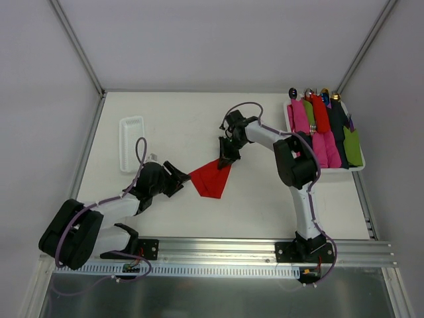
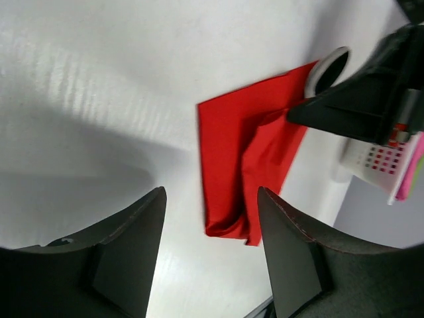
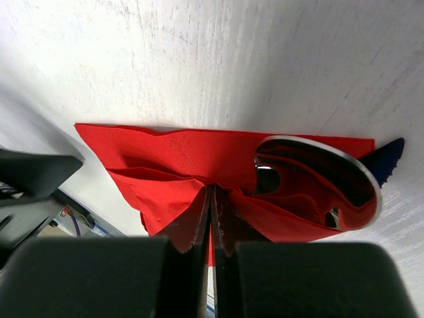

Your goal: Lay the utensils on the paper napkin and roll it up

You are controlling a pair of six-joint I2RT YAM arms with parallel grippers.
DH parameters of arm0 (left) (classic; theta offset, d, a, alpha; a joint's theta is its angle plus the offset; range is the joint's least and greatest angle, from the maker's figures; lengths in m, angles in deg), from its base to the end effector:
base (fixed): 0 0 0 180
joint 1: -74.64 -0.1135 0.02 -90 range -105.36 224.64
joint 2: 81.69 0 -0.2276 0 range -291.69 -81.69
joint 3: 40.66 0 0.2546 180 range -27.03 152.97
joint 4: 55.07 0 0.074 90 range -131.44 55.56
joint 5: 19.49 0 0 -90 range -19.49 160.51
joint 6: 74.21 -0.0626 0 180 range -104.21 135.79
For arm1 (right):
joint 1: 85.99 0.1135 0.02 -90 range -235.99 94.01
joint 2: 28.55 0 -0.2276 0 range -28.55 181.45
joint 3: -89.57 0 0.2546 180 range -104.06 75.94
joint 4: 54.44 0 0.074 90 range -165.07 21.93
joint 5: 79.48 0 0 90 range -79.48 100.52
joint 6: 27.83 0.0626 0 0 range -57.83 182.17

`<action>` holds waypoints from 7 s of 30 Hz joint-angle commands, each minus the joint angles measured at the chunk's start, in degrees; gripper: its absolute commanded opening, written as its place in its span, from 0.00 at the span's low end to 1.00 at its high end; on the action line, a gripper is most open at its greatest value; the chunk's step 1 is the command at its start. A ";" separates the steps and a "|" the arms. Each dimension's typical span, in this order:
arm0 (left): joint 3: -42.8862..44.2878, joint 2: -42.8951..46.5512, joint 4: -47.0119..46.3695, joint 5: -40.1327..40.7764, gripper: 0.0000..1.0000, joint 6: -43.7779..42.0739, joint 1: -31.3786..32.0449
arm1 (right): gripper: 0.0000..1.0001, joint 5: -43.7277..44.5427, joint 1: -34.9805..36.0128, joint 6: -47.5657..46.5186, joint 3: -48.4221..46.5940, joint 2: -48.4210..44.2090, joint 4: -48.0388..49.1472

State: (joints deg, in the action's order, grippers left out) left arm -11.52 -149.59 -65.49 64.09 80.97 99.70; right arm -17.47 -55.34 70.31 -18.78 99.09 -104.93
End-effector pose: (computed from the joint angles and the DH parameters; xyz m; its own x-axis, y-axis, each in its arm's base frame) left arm 0.2260 -0.1134 0.1003 -0.6435 -0.6948 -0.3213 -0.1762 0.5429 -0.8211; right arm 0.3670 0.2516 0.0883 -0.8826 -0.3777 -0.2798 -0.4695 0.7379 0.4849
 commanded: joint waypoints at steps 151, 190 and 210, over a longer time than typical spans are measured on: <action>29.31 -35.72 6.30 -9.41 0.00 -11.58 10.45 | 0.02 4.87 1.16 -5.41 -4.16 1.05 -6.65; 31.60 -37.92 12.45 -7.47 0.00 -10.61 10.01 | 0.07 -19.31 -8.42 -1.29 14.21 -6.79 13.13; 34.76 -30.63 9.38 -10.90 0.00 -14.65 11.06 | 0.05 -11.74 -6.57 -3.13 12.19 -2.74 8.12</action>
State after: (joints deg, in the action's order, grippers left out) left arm 21.27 -183.99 -56.86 53.05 68.60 109.69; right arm -33.73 -62.79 68.12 -5.86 94.87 -94.63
